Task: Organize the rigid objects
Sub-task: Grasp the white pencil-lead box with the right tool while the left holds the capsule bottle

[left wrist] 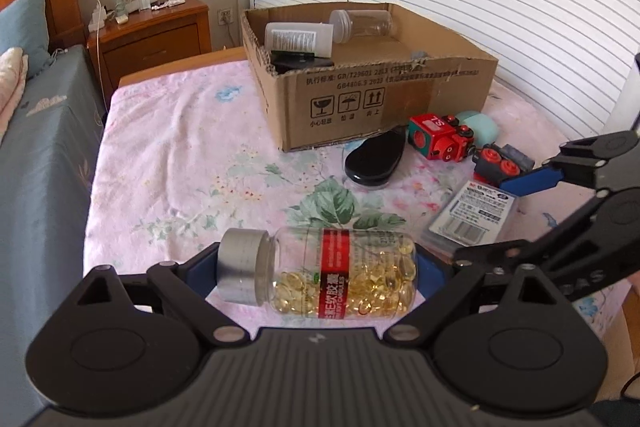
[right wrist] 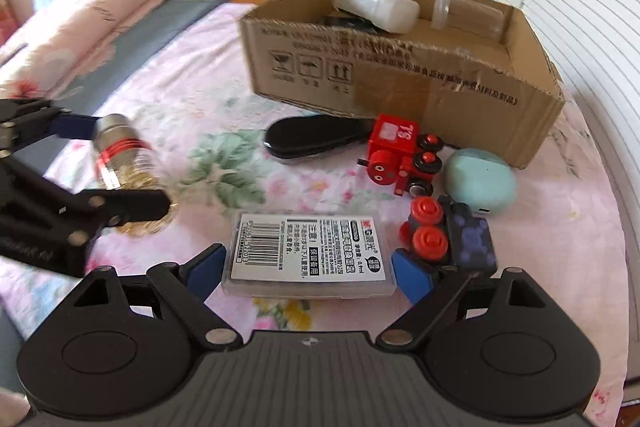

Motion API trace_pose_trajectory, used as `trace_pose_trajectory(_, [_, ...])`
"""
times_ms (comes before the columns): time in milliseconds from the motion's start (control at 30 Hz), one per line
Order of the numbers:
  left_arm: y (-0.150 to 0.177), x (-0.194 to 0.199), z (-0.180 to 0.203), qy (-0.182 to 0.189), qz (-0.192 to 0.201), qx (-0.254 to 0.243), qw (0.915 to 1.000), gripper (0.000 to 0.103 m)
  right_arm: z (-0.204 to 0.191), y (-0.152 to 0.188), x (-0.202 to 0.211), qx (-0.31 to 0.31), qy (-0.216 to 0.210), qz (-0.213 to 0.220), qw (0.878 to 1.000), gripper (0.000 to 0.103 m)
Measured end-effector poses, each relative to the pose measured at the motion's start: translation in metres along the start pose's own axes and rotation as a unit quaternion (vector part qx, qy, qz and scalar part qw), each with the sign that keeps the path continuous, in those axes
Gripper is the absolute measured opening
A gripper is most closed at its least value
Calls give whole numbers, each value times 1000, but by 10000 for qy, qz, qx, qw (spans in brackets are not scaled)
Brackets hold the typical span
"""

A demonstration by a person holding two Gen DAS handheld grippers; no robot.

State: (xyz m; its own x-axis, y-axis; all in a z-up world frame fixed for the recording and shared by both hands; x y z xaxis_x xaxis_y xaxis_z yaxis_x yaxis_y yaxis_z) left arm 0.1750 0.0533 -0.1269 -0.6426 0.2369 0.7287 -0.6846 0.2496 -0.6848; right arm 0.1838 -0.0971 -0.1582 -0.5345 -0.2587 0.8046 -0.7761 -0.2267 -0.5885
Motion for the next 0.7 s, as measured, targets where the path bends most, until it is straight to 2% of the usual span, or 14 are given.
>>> trace_pose_trajectory(333, [-15,17,13,50,-57,-328,9994,94,5,2,33,391,-85,15,9992,92])
trace_pose_trajectory(667, [-50,22,27,286,28,-527,9982,94,12,-13,49,682,-58,111,9976,91])
trace_pose_trajectory(700, [-55,22,28,304,45,-548,9980,94,14,-15,49,689,-65,121,9975,78])
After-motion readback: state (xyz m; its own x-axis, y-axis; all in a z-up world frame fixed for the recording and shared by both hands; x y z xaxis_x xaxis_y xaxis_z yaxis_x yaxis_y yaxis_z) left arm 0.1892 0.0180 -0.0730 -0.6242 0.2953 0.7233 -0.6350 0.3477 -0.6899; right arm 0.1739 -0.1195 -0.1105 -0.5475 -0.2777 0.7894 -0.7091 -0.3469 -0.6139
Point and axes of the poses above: each gripper's, at about its wrist camera, not at the fingertips, and x roughly against the way its jaws point, z to its right, y to its underside, the point moved 8 cm from there along -x, roughly the way its jaws point, and after that the axes turned 3 degrees about -y, right-handed, at the moved point
